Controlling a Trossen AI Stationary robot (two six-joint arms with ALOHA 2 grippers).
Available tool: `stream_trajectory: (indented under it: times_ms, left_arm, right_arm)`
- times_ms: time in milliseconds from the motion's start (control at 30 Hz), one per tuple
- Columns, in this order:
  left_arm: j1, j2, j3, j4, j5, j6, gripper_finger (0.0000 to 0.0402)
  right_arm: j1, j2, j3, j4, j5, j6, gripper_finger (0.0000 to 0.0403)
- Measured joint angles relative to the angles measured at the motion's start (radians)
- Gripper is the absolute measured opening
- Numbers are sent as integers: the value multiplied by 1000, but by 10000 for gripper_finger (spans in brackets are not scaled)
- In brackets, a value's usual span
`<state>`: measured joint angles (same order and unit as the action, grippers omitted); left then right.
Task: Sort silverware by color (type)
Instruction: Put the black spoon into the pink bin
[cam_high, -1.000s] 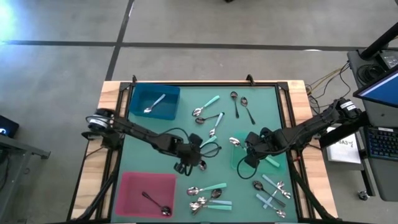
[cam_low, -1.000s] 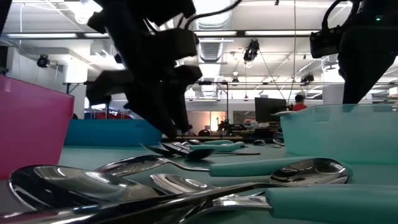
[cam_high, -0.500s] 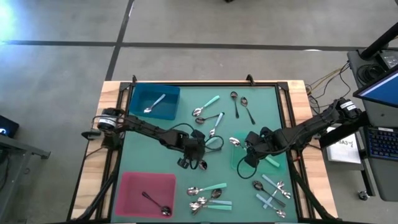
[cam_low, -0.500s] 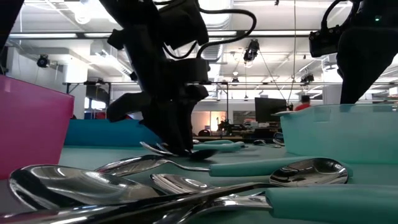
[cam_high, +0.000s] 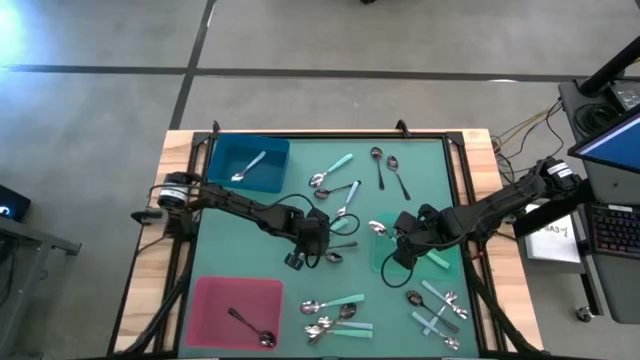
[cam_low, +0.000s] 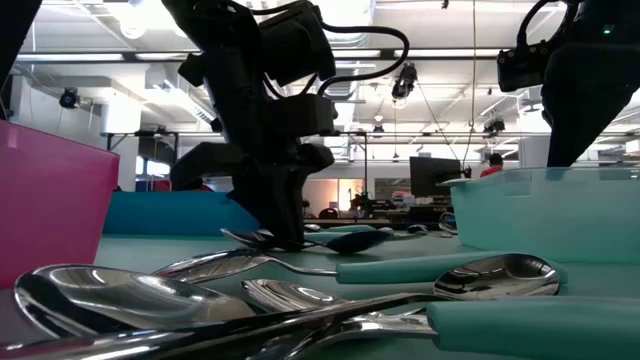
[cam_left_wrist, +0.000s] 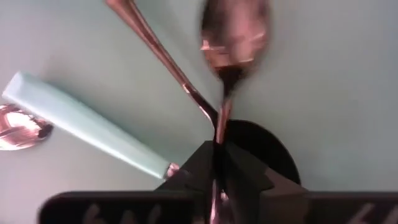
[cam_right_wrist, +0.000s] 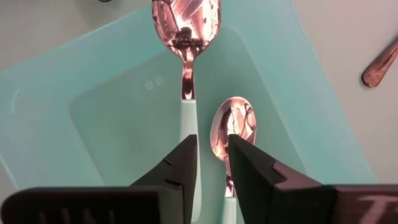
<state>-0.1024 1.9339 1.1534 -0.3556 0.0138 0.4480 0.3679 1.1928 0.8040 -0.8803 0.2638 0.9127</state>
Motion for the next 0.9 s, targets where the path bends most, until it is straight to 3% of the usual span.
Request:
stream_trajectory:
  times_ms: [200, 467, 700, 800, 900]
  left_arm:
    - [2, -3, 8, -14, 4, -52, 6]
    - [-7, -18, 150, -119, 4, -129, 2]
    - [-97, -47, 321, -564, 4, -387, 1]
    - [-196, -69, 348, -752, 5, -525, 1]
    - [-319, -105, 359, -839, 8, -665, 1]
  right_arm:
    - [0, 0, 0, 0, 1, -10, 79]
    - [0, 0, 0, 1, 2, -23, 74]
    - [0, 0, 0, 3, 3, -31, 83]
    - [0, 0, -5, 3, 19, -53, 84]
    - [0, 0, -8, 4, 46, -74, 80]
